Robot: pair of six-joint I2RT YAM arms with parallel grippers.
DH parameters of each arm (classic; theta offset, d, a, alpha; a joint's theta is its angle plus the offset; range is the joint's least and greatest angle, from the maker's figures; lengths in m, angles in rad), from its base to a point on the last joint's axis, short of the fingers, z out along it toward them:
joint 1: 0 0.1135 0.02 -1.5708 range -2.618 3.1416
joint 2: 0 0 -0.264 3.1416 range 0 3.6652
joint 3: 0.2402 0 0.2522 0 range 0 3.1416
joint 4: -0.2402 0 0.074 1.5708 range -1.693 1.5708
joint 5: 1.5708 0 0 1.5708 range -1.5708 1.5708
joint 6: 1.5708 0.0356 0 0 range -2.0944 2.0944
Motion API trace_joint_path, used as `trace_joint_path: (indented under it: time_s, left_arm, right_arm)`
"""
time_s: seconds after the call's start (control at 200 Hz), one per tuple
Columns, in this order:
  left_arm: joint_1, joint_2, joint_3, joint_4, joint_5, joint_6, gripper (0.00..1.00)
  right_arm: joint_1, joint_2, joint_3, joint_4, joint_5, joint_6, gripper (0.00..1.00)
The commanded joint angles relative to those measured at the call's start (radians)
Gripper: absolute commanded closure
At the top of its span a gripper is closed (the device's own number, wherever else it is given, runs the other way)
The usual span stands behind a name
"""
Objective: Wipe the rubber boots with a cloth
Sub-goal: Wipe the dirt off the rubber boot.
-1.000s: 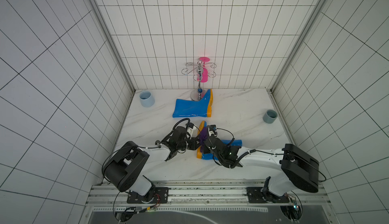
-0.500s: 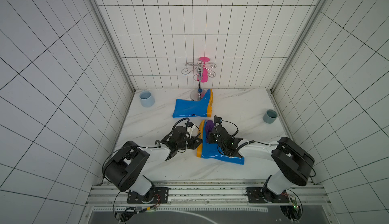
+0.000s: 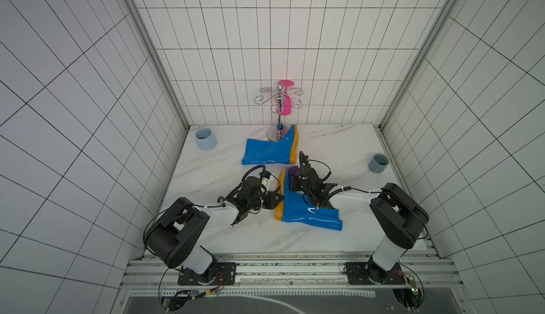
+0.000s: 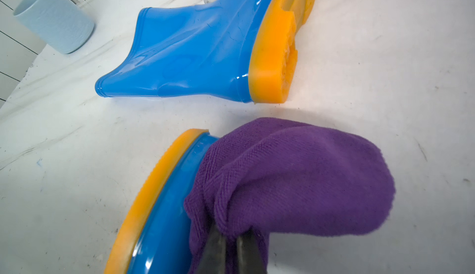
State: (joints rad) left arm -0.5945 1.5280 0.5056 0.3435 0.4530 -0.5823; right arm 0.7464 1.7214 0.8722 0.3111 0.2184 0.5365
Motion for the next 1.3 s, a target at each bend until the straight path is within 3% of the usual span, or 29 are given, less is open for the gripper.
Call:
trace_joint_path:
  time_s: [0.0,0.385,0.91,1.294]
  left_arm:
    - [-0.004,0.088,-0.070,-0.304,-0.101,0.018,0.86]
    - [-0.004,0.090,-0.071,-0.302,-0.103,0.019,0.86]
    - [-0.004,0.084,-0.075,-0.299,-0.110,0.014,0.86]
    - [-0.003,0.084,-0.076,-0.294,-0.114,0.014,0.87]
  right_arm:
    - [-0.012,-0.028,0.129,0.027,-0.026,-0.024,1.00]
    - [0.003,-0.067,0.054,0.038,-0.119,0.044,1.00]
    - [0.181,-0.128,-0.255,0.066,-0.101,0.232,1.00]
    - [0.342,-0.235,-0.271,-0.120,-0.088,0.321,1.00]
